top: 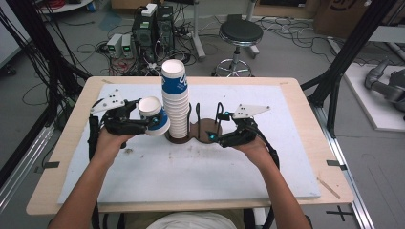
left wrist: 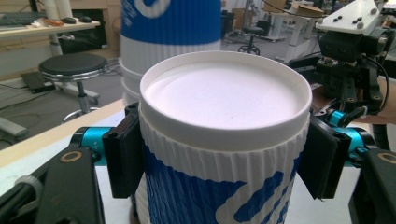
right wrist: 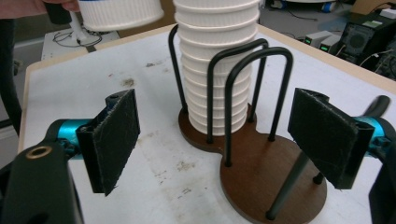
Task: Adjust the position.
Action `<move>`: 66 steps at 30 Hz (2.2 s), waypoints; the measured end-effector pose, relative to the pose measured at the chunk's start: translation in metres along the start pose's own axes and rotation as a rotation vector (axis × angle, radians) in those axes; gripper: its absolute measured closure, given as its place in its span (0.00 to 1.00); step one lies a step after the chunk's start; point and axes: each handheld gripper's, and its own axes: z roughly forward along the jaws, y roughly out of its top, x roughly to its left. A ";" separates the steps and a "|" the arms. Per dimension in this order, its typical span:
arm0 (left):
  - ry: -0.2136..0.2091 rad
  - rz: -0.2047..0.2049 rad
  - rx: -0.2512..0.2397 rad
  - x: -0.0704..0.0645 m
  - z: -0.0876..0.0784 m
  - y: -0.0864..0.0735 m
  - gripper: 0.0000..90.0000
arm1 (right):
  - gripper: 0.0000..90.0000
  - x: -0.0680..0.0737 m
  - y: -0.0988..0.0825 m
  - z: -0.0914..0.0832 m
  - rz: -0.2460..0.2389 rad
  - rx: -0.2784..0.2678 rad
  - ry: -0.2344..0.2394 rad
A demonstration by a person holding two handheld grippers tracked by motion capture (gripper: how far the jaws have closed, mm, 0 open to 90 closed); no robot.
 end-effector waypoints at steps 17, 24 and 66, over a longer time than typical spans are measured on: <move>-0.197 0.011 0.017 -0.035 0.030 -0.007 0.31 | 0.19 0.030 -0.004 0.009 -0.031 -0.049 0.150; -0.274 0.016 0.021 -0.047 0.043 -0.008 0.31 | 0.19 0.039 -0.005 0.018 -0.039 -0.070 0.204; -0.373 0.093 0.270 -0.056 0.058 -0.012 0.32 | 0.24 0.052 0.002 0.033 -0.256 0.220 0.228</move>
